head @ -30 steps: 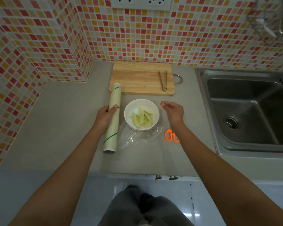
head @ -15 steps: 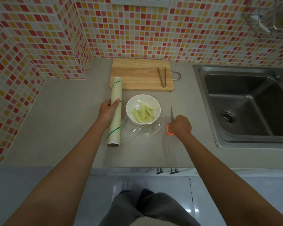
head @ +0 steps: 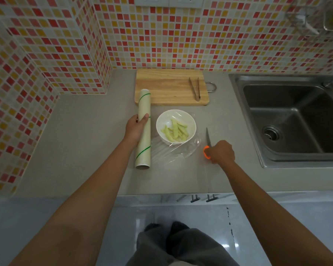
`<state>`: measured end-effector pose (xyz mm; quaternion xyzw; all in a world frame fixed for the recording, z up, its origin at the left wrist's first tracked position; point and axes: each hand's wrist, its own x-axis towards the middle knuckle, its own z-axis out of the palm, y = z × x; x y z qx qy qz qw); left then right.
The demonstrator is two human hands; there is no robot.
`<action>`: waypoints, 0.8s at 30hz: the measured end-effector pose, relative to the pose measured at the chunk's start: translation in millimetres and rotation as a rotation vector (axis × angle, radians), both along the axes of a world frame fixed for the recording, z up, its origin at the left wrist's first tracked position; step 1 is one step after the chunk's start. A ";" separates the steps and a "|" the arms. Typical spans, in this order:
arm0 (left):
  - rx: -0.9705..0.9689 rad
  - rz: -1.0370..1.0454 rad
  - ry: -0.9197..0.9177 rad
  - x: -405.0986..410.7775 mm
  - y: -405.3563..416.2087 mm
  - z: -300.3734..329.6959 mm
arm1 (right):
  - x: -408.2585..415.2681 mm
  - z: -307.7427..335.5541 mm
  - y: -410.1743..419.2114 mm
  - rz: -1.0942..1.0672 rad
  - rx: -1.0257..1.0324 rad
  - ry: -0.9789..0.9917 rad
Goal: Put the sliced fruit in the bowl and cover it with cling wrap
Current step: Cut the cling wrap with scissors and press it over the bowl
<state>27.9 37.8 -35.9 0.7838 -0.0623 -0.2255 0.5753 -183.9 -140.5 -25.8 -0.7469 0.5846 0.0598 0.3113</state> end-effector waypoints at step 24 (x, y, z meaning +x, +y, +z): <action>-0.070 0.019 0.102 10.6 0.4 -7.6 | -38.0 40.7 144.3 0.105 0.856 -0.318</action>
